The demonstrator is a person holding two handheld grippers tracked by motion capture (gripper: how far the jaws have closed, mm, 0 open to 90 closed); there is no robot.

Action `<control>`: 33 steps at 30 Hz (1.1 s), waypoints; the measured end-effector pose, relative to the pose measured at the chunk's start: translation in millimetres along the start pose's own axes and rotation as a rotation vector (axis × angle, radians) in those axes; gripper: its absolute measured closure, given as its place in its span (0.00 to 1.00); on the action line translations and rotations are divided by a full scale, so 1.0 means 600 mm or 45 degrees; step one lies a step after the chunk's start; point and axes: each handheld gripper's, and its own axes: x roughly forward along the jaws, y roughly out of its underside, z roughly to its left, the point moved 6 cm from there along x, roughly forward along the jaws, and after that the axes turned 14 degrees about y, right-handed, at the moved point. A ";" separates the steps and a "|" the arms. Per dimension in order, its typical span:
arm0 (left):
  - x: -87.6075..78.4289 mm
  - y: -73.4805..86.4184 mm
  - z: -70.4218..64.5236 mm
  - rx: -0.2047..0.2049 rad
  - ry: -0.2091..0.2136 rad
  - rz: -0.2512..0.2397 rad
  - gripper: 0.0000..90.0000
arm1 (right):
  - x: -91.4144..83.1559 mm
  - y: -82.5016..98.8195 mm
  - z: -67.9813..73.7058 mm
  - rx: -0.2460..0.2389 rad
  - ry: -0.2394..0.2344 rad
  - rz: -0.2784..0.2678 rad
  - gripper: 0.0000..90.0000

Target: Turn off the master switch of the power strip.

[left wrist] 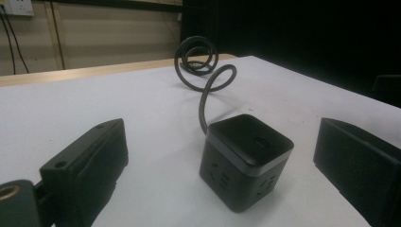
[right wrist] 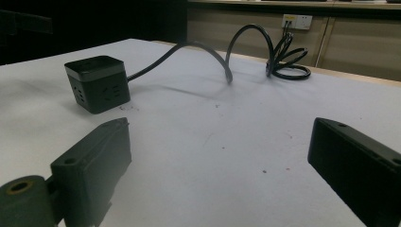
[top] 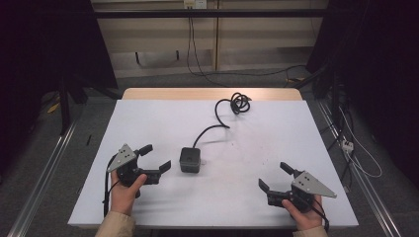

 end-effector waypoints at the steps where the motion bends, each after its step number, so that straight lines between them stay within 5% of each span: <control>1: 0.001 0.000 0.000 0.003 0.002 0.007 0.04 | 0.000 0.000 0.000 0.001 -0.001 -0.001 0.07; 33: 0.050 -0.015 -0.005 0.019 0.043 0.040 0.11 | -0.002 -0.002 -0.003 0.009 0.006 -0.008 0.07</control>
